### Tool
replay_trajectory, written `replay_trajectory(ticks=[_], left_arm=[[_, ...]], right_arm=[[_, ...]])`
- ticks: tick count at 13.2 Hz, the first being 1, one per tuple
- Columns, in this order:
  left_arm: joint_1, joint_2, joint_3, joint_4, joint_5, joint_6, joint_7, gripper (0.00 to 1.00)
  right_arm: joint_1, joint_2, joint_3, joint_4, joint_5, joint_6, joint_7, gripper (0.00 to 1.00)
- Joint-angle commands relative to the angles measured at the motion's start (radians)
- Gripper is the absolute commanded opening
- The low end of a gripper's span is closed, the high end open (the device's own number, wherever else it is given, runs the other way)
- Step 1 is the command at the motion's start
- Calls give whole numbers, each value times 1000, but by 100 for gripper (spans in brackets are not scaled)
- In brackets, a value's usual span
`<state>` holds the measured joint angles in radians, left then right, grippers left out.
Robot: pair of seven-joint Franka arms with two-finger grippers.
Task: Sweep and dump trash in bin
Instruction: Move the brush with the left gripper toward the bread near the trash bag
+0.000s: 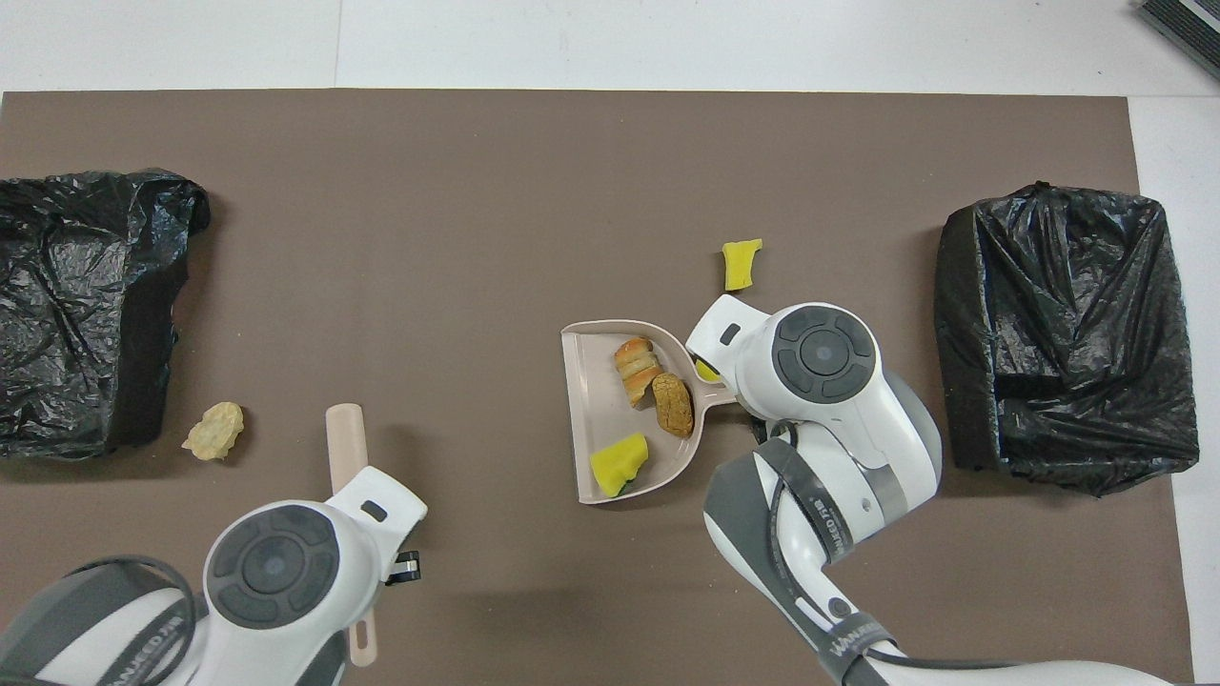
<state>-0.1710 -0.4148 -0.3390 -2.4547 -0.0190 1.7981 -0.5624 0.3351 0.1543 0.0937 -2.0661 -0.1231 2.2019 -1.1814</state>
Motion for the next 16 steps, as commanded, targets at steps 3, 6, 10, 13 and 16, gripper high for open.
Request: replay_trajectory(ticks=[3,6,10,13,16], left_arm=[[191,19,-11,22,146,-14,119,0],[252,22,-9,22,212,-6,148,0],[303,62,-9,14,304,53,189,0],[372,132,-9,17,341,110,277,0],[373,160,-9,8,344,118,279,0]], right_arm=[[-5,-29,5,-31,20,21,-1,0],[-1,-29,5,-31,19,21,0,0],[4,-29,5,-31,19,25,22,0],[7,-29,5,-31,20,28,22,0],[8,-29,5,-31,19,28,34,0]])
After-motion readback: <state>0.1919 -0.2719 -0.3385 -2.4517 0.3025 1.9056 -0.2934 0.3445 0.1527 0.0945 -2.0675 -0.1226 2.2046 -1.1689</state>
